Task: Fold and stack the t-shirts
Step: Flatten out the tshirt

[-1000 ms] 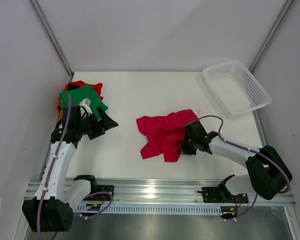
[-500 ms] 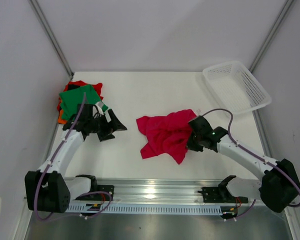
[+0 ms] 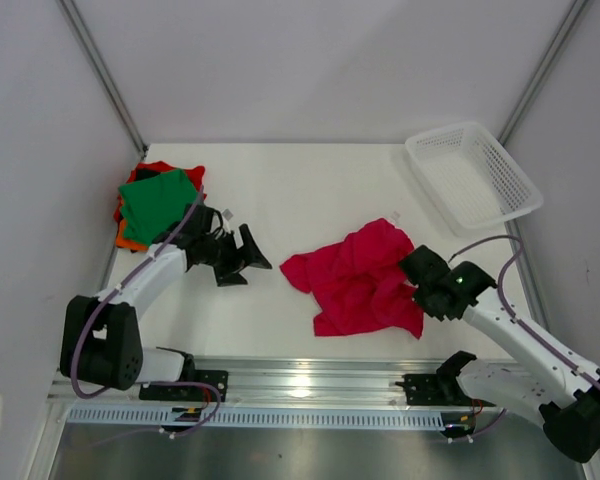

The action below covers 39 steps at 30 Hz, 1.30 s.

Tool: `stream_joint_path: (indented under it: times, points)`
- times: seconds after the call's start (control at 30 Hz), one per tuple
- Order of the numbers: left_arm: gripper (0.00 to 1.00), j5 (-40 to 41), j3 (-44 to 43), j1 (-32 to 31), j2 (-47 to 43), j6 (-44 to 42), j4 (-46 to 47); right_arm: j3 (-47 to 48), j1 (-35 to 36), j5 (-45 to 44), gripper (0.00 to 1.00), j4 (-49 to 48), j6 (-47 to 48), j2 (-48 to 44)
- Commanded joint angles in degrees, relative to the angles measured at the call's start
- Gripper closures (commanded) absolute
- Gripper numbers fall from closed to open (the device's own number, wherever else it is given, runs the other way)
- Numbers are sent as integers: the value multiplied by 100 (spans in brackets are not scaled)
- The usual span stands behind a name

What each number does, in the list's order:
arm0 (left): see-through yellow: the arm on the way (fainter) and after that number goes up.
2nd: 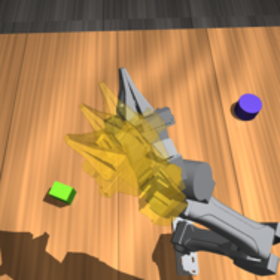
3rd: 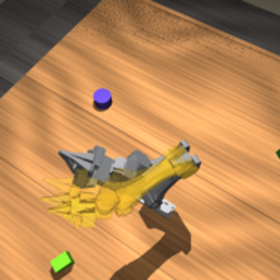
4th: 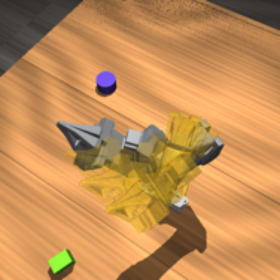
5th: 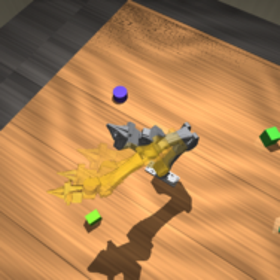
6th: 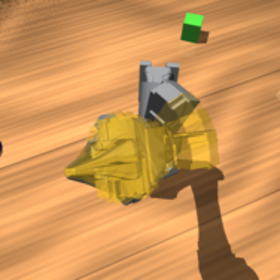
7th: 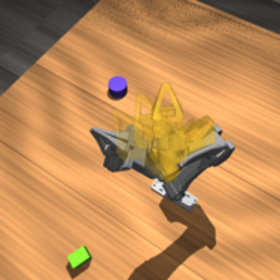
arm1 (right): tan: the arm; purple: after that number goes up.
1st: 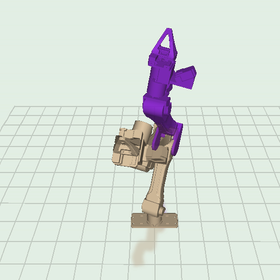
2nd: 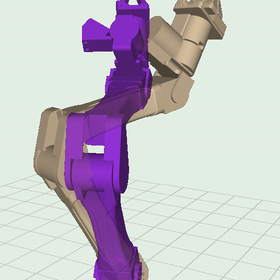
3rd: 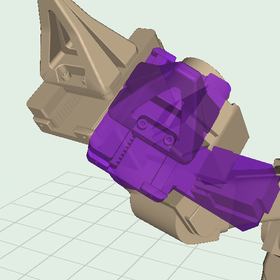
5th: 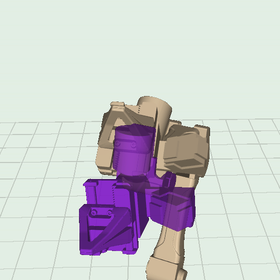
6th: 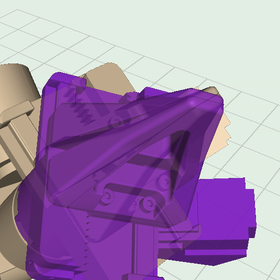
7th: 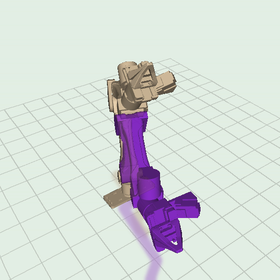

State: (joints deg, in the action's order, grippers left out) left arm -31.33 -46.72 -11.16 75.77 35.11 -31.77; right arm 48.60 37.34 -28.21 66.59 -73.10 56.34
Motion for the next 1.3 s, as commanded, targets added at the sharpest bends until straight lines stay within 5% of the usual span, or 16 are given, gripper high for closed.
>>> stream_joint_path:
  times: [0.0, 0.63, 1.27]
  points:
    - [9, -92, -329, -106, 157, 48, 171, 448, 54, -1125, 100, 1540, -1502, -280]
    - [13, 181, -812, -501, 1000, -22, -119, 414, 168, -1267, 100, 312, -1066, -211]
    - [17, 154, -1226, -1820, 1784, 602, 320, 238, 273, -1205, 100, 144, -1189, -377]
